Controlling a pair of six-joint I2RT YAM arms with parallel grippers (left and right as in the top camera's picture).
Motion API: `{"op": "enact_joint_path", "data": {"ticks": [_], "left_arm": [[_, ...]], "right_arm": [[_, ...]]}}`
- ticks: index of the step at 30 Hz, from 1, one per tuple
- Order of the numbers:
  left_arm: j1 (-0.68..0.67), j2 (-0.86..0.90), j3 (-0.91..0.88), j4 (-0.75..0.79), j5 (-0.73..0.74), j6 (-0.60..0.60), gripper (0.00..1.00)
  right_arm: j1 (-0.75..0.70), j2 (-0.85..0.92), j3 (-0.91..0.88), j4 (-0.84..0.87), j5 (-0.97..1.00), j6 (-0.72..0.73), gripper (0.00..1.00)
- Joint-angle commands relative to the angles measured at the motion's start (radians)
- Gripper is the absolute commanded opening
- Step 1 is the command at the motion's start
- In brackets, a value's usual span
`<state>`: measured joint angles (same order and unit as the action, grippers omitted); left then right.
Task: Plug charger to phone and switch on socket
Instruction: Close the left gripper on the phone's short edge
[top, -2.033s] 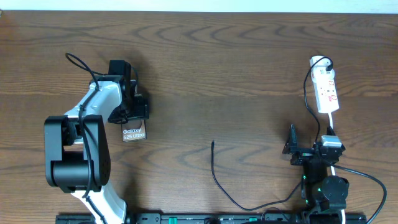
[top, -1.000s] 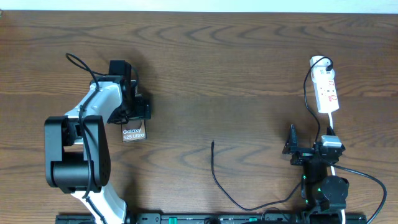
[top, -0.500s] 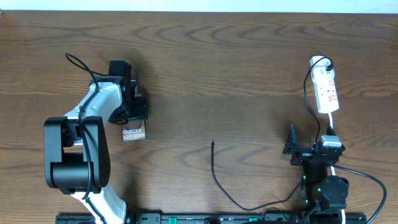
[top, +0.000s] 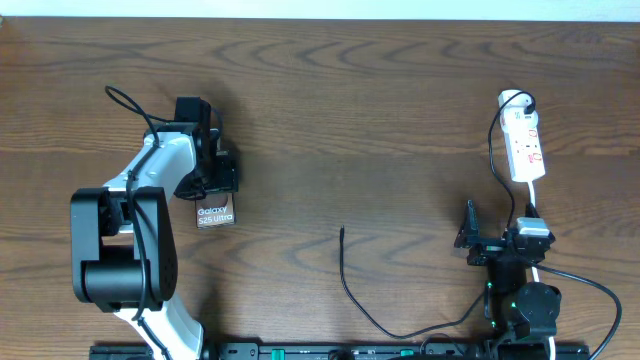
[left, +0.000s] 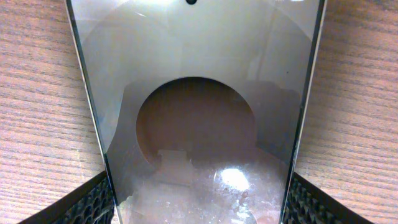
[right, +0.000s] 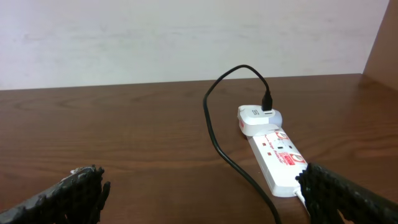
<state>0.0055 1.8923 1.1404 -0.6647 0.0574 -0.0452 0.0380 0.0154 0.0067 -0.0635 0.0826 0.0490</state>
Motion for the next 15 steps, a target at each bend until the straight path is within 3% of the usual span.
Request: {"op": "enact_joint_path", "data": {"ticks": [1,15], "left_arm": [[0.002,0.062,-0.056,-0.007,-0.021,0.007,0.11],[0.002,0.002,0.035,-0.046,-0.012,0.006,0.08]], "right_arm": [[0.002,-0.003,-0.001,-0.004,0.008,0.014,0.99],[0.002,-0.003,-0.001,-0.004,0.008,0.014,0.99]]}}
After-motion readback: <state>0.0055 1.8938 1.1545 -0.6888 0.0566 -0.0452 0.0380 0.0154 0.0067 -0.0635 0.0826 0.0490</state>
